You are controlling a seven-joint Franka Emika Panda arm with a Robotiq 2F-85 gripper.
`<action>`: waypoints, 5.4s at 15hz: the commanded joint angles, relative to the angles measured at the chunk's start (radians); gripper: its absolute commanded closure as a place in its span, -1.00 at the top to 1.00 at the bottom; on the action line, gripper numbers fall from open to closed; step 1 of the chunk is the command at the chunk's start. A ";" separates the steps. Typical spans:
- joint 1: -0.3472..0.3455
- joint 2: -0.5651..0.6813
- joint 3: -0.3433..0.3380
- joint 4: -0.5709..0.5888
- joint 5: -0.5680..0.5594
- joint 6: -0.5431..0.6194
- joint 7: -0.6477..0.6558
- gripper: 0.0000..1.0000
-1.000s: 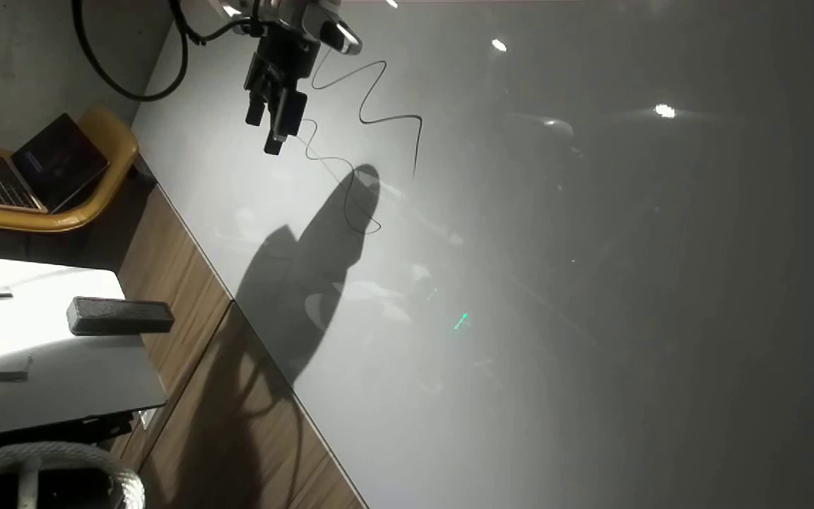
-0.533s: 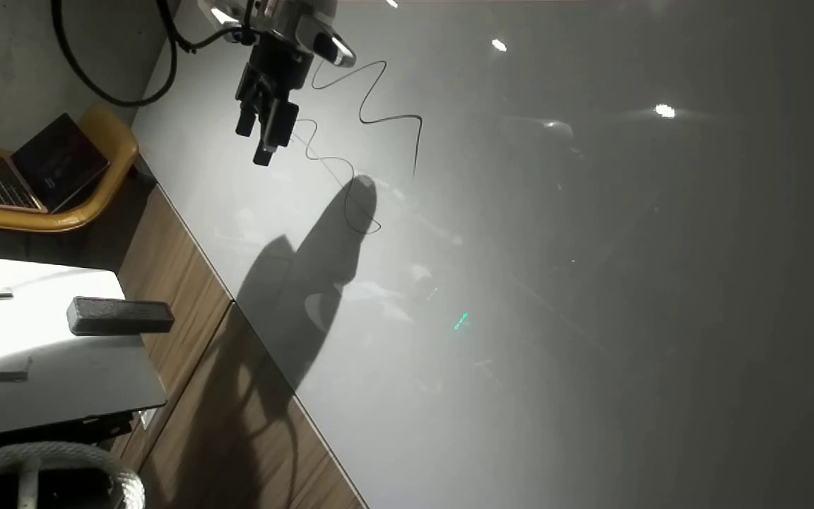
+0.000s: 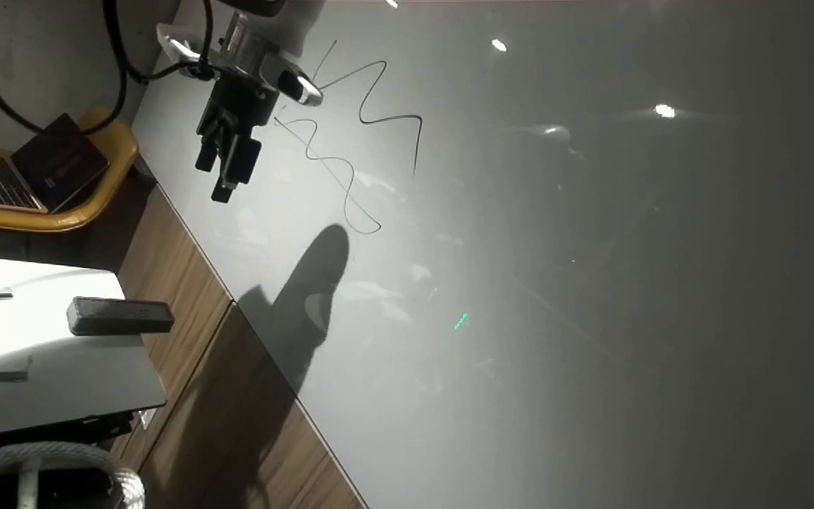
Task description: Use the eraser to wipe off the markings on the whiteboard
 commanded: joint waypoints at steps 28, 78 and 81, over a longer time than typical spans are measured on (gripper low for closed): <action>0.020 0.335 0.008 -0.240 -0.060 0.458 0.046 1.00; 0.073 0.111 0.090 -0.149 -0.580 0.487 0.479 -0.41; 0.072 0.092 0.160 -0.066 -0.620 0.493 0.523 -0.41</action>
